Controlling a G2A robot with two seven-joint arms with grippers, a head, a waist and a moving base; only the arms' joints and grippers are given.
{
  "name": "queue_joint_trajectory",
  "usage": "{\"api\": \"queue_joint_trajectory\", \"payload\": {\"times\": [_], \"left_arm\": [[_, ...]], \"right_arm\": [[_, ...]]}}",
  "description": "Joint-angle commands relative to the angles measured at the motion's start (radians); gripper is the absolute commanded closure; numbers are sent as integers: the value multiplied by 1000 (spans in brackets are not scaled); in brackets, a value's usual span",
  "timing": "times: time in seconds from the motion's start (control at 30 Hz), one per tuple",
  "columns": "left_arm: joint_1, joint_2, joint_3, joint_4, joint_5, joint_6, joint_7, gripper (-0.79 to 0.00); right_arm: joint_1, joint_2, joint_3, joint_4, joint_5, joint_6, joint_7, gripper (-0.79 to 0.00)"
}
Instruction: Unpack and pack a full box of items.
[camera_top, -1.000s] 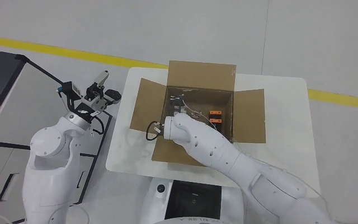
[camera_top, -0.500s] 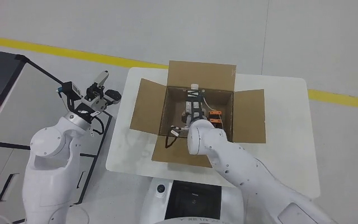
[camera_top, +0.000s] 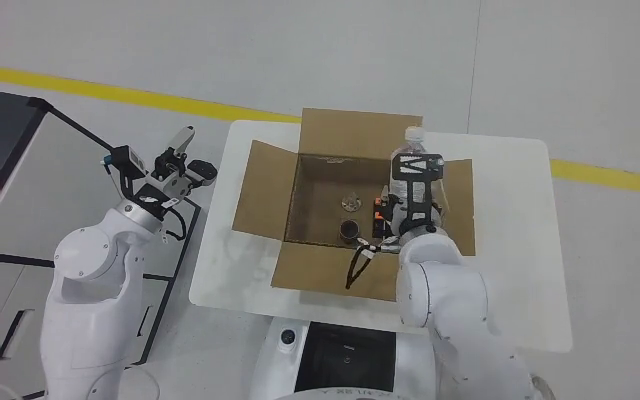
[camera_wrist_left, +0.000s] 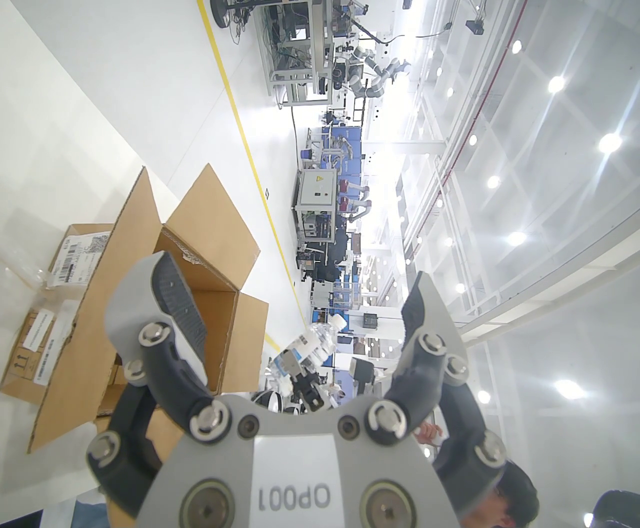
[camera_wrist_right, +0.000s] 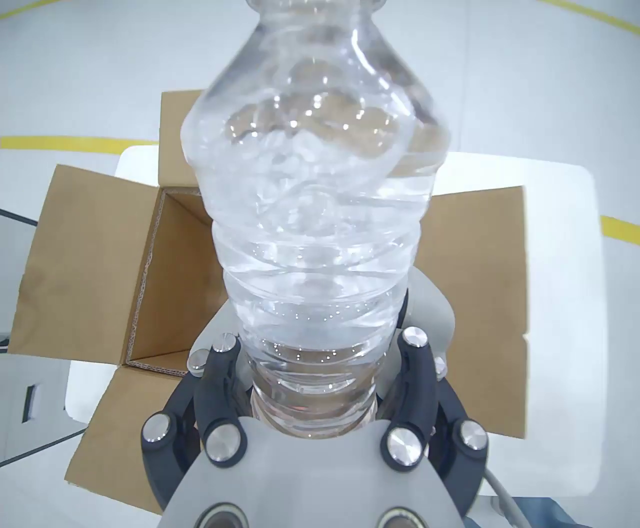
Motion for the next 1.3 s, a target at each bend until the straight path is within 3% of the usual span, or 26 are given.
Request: {"api": "queue_joint_trajectory", "payload": {"times": [0.0, 0.13, 0.27, 0.77, 0.87, 1.27], "left_arm": [[0, 0, 0, 0, 0, 0, 0, -785], [0, 0, 0, 0, 0, 0, 0, -785], [0, 0, 0, 0, 0, 0, 0, -785], [0, 0, 0, 0, 0, 0, 0, -785], [0, 0, 0, 0, 0, 0, 0, -785], [0, 0, 0, 0, 0, 0, 0, -785]], "right_arm": [[-28, -9, 9, -54, -83, -26, 27, 0], [-50, -37, -13, -77, -192, -42, 43, 0], [-42, -65, 5, -77, -195, -64, 65, 0], [-42, -65, 6, -75, -196, -70, 54, 0], [-42, -65, 29, -62, -174, -91, -90, 0], [-81, -37, 350, 1, 59, -360, -639, 0]]}}
